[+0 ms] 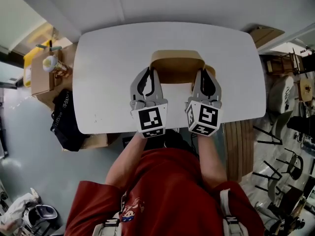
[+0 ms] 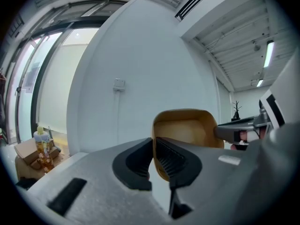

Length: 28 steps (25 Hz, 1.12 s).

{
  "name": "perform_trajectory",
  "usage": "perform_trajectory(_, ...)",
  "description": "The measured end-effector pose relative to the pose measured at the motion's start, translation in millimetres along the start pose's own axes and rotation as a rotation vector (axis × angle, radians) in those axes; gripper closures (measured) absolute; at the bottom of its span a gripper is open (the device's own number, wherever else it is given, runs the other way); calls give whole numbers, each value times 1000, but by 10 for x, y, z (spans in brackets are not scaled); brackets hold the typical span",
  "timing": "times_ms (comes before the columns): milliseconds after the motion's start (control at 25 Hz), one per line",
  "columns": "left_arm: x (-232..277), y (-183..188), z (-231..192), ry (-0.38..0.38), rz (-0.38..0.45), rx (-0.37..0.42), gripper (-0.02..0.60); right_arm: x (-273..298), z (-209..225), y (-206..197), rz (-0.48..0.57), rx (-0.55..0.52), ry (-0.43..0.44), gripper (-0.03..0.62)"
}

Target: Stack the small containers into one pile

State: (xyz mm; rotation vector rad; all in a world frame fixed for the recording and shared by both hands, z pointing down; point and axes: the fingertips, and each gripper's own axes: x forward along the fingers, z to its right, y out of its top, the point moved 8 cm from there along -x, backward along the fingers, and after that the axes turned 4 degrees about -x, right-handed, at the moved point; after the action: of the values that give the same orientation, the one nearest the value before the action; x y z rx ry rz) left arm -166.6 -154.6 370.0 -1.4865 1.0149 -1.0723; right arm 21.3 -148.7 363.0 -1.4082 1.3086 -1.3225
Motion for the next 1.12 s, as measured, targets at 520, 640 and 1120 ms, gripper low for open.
perform_trajectory(520,206,-11,508,-100,-14,-13,555,-180,501,-47,-18,1,-111,574)
perform_trajectory(640,236,-46,691,-104,-19,-9,555,-207,681,-104,-20,12,-115,574)
perform_trajectory(1120,437,-184,1549,-3,-24,37,554,-59,1571,-367,-2,50,-6,576)
